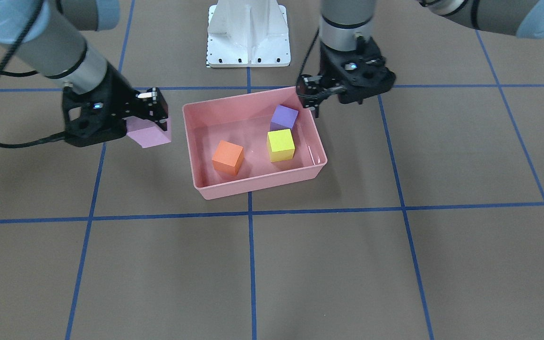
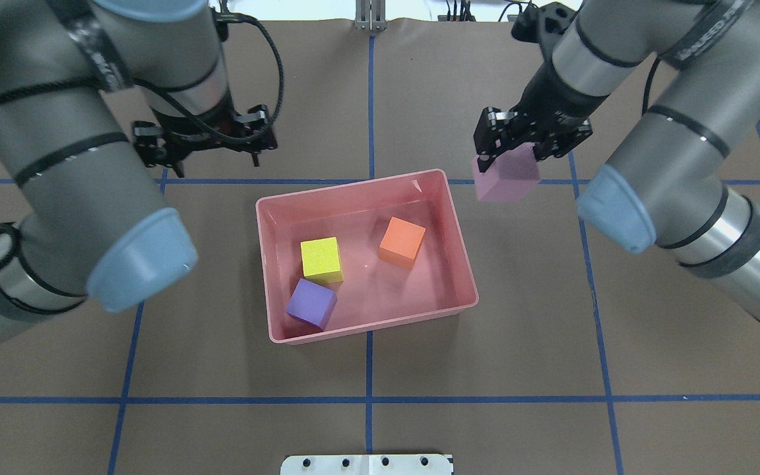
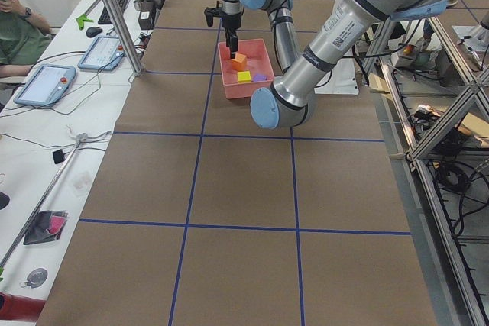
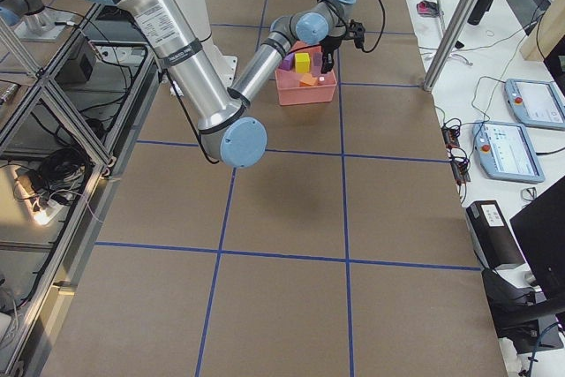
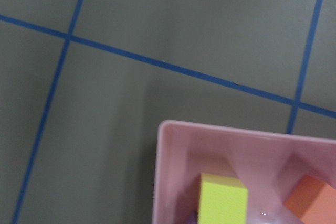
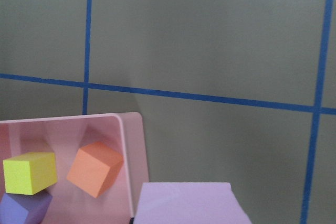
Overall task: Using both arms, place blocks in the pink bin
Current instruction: 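Release the light pink cube into the bin while left arm withdraws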
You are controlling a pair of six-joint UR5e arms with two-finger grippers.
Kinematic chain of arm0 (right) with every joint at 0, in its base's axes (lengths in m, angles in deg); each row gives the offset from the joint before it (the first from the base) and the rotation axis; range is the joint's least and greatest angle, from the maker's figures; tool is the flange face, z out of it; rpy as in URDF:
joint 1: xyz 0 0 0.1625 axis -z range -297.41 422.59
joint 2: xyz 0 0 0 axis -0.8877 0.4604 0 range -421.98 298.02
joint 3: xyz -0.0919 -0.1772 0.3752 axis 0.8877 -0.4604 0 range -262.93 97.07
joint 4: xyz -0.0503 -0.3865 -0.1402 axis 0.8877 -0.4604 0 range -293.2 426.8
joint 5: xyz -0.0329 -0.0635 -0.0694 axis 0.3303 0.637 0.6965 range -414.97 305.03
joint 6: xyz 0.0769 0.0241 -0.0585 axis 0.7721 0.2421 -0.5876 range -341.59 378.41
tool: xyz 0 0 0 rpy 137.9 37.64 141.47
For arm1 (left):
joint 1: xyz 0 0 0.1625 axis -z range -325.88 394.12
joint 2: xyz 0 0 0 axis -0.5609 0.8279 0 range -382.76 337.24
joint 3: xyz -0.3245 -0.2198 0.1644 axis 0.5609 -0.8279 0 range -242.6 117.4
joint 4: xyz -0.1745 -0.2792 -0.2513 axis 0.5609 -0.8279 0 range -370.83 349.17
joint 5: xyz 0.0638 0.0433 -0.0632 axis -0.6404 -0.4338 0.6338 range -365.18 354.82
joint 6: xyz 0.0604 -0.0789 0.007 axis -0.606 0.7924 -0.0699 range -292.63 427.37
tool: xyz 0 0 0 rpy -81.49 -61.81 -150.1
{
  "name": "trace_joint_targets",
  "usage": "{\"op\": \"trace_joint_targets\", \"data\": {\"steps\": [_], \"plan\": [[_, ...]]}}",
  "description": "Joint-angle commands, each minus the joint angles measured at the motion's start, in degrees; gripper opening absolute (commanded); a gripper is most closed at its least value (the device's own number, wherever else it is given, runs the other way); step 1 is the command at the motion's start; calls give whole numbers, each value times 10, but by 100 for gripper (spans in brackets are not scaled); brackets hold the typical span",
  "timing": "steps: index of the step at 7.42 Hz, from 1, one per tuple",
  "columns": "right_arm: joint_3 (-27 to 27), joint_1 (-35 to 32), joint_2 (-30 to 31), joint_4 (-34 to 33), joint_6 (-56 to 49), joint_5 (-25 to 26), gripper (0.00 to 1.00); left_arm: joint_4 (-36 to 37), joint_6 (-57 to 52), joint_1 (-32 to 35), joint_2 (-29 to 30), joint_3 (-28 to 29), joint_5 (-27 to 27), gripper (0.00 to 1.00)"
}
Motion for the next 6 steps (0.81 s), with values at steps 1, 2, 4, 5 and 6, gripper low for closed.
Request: {"op": "trace_joint_targets", "data": {"steps": [1,2,4,5,6], "plan": [[-19,106,-9,71,76,85,0,-5,-209,123,-106,-34,58,100],[-21,133,-10,85,99,94,0,-15,-246,142,-125,-34,61,100],[-79,150,-61,87,115,109,0,-18,-255,165,-146,-31,63,100],[-112,156,-95,88,165,109,21,-18,-254,166,-157,-34,62,100],[-115,157,-108,87,178,109,98,-32,-255,167,-178,-36,62,100]]}}
